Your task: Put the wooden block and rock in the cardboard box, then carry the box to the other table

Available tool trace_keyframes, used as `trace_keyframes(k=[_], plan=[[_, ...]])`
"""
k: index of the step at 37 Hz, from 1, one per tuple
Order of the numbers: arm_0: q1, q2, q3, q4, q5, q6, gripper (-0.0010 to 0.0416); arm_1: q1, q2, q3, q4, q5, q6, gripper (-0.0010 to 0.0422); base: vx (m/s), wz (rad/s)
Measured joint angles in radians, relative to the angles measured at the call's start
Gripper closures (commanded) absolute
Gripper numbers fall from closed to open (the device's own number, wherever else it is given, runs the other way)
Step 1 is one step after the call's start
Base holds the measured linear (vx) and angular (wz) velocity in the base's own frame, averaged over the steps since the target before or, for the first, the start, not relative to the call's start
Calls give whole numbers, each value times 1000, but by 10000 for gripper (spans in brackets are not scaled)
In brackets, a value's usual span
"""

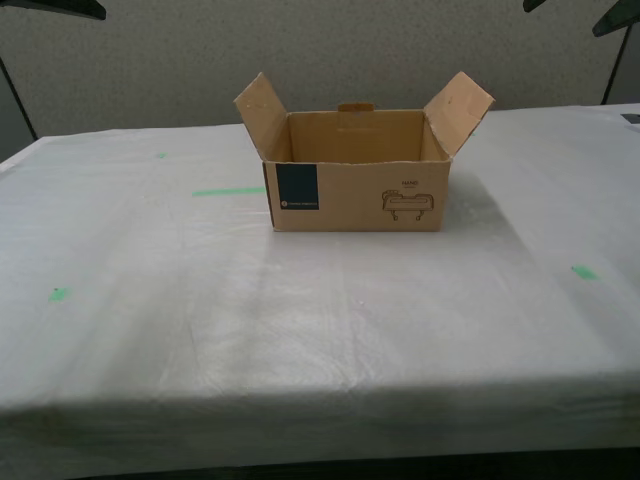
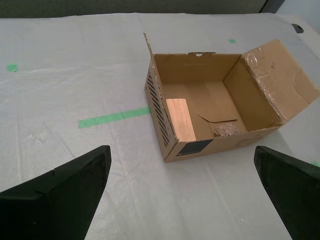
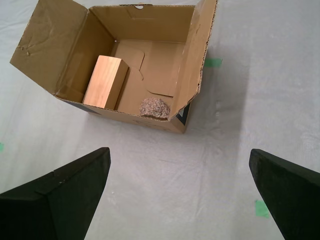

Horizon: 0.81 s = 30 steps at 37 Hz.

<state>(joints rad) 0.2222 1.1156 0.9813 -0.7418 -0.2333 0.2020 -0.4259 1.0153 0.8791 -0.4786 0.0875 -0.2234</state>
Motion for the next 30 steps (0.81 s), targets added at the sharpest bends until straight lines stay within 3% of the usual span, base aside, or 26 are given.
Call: trace_keyframes(k=[30], plan=[[0, 0, 0, 0, 0, 0, 19, 0, 0, 0, 0, 0, 0, 21, 0, 0]])
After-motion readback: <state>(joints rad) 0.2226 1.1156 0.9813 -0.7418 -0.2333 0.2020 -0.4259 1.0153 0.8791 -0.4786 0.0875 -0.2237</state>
